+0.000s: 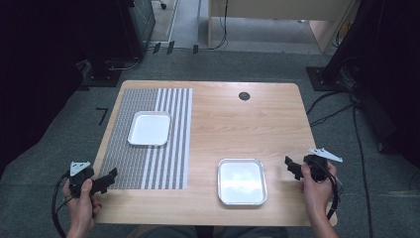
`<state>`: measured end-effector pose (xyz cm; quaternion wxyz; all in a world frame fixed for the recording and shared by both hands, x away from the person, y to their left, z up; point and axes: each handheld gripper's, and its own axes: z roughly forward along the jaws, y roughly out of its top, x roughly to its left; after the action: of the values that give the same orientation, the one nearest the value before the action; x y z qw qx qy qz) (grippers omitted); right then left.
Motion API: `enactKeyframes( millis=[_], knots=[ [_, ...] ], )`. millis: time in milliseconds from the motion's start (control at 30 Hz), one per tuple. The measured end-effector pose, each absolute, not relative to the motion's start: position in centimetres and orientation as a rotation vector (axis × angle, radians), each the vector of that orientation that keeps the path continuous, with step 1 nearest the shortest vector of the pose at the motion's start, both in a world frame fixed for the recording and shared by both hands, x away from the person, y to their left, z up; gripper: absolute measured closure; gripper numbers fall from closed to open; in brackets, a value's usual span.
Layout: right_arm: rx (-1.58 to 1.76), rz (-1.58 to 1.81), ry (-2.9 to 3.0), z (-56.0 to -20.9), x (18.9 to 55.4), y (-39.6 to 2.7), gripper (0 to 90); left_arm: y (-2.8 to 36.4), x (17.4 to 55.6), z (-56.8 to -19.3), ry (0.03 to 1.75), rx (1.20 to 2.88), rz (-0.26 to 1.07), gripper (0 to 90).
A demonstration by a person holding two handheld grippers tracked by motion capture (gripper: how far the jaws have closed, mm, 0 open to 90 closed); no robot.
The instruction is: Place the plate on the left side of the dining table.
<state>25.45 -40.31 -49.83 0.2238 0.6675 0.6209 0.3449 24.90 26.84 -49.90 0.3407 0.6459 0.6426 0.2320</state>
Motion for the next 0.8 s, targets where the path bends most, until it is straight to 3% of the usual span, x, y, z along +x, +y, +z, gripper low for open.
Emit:
enactKeyframes(
  millis=[800],
  knots=[
    [1.888,0.878,1.646,-51.8,20.6,-44.1,23.5,28.3,22.5,-51.1,1.685,1.735,0.607,12.0]
  ],
)
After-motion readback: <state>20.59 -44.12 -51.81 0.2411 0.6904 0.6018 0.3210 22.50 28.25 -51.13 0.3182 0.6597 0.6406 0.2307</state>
